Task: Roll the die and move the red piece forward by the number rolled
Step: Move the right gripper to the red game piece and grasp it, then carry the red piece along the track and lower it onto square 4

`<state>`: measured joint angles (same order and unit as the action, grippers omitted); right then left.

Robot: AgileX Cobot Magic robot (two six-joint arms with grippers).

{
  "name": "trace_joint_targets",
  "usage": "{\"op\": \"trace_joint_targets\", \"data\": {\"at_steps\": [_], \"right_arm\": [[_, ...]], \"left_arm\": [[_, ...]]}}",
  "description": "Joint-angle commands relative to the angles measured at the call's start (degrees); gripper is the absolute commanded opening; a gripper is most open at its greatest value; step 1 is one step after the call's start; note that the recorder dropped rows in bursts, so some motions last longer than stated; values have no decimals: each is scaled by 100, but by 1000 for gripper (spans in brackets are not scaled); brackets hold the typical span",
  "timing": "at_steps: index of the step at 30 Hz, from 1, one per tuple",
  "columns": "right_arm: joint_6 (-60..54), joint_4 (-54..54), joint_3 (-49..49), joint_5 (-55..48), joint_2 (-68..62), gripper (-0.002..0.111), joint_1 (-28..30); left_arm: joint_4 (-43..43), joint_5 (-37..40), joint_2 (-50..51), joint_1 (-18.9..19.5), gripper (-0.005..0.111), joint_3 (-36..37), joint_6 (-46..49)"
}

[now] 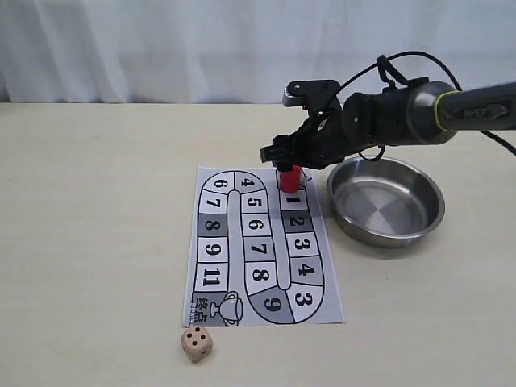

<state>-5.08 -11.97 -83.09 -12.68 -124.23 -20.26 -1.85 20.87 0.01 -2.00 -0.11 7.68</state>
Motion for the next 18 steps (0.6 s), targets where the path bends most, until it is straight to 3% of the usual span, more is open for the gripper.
{"op": "trace_joint_targets", "data": {"at_steps": [1, 18], "right_arm": [[-32, -48, -19, 71, -1, 65, 8], [-437, -59, -19, 339, -288, 64, -126]], "left_arm": [[-28, -59, -1, 0, 0, 11, -23], [-28, -59, -1, 0, 0, 11, -23]]}}
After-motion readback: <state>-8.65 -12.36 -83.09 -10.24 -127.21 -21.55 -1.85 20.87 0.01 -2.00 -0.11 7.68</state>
